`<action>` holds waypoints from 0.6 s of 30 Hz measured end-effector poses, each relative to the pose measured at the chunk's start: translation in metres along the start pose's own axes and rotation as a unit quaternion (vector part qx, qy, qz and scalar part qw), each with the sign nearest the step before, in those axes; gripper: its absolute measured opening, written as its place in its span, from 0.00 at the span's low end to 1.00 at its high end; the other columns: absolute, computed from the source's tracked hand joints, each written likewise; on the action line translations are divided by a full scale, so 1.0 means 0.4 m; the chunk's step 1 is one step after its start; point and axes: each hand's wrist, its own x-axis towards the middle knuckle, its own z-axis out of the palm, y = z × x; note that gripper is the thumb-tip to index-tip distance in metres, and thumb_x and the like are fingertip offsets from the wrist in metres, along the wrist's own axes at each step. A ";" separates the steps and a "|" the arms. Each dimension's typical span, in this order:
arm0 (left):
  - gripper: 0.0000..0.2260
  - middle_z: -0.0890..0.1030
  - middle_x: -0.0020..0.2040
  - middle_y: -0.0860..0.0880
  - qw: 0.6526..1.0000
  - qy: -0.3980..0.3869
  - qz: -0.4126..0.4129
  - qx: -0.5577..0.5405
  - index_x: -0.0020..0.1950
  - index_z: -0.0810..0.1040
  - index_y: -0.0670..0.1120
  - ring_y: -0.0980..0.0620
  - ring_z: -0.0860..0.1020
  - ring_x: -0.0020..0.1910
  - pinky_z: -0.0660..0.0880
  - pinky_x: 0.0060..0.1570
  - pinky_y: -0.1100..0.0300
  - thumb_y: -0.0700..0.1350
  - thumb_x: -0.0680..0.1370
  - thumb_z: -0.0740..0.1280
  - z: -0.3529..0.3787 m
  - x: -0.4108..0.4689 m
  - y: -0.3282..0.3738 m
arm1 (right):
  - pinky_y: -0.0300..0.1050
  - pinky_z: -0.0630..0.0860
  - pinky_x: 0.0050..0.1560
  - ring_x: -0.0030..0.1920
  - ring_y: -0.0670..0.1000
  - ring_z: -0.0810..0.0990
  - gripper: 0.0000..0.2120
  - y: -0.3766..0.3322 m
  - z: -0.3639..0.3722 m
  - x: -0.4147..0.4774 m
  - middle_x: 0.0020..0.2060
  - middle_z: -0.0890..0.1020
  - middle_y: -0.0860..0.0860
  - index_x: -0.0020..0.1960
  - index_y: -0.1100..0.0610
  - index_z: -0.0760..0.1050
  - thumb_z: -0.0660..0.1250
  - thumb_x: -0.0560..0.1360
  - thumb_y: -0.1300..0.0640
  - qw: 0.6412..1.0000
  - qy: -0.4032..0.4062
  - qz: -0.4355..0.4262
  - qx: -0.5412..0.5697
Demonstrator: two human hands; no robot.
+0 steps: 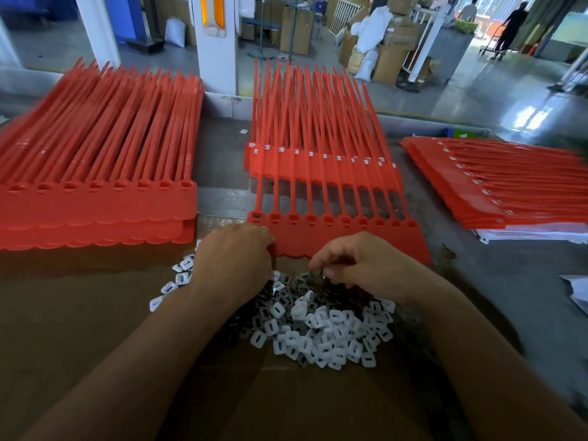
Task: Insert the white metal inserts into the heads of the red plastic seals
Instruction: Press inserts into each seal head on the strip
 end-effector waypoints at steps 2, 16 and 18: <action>0.15 0.78 0.58 0.54 1.000 -0.002 -0.001 -0.002 0.57 0.78 0.51 0.53 0.76 0.56 0.71 0.52 0.59 0.42 0.76 0.56 0.000 -0.001 0.000 | 0.23 0.69 0.38 0.37 0.33 0.76 0.13 0.004 0.001 0.000 0.34 0.80 0.39 0.42 0.44 0.77 0.68 0.73 0.62 1.000 0.002 0.003 0.001; 0.15 0.79 0.58 0.53 1.000 0.003 0.001 -0.007 0.57 0.78 0.51 0.53 0.76 0.55 0.72 0.51 0.59 0.41 0.76 0.56 -0.001 -0.003 -0.002 | 0.24 0.70 0.40 0.35 0.34 0.77 0.12 0.002 0.002 -0.004 0.31 0.80 0.37 0.39 0.45 0.78 0.69 0.72 0.63 1.000 0.007 -0.009 0.009; 0.15 0.79 0.58 0.53 1.000 0.004 0.002 -0.006 0.57 0.78 0.51 0.53 0.76 0.55 0.72 0.51 0.59 0.41 0.76 0.56 0.001 -0.004 -0.002 | 0.24 0.70 0.37 0.34 0.33 0.76 0.13 0.004 0.002 -0.004 0.31 0.79 0.35 0.39 0.45 0.77 0.68 0.73 0.63 1.000 0.010 -0.006 0.007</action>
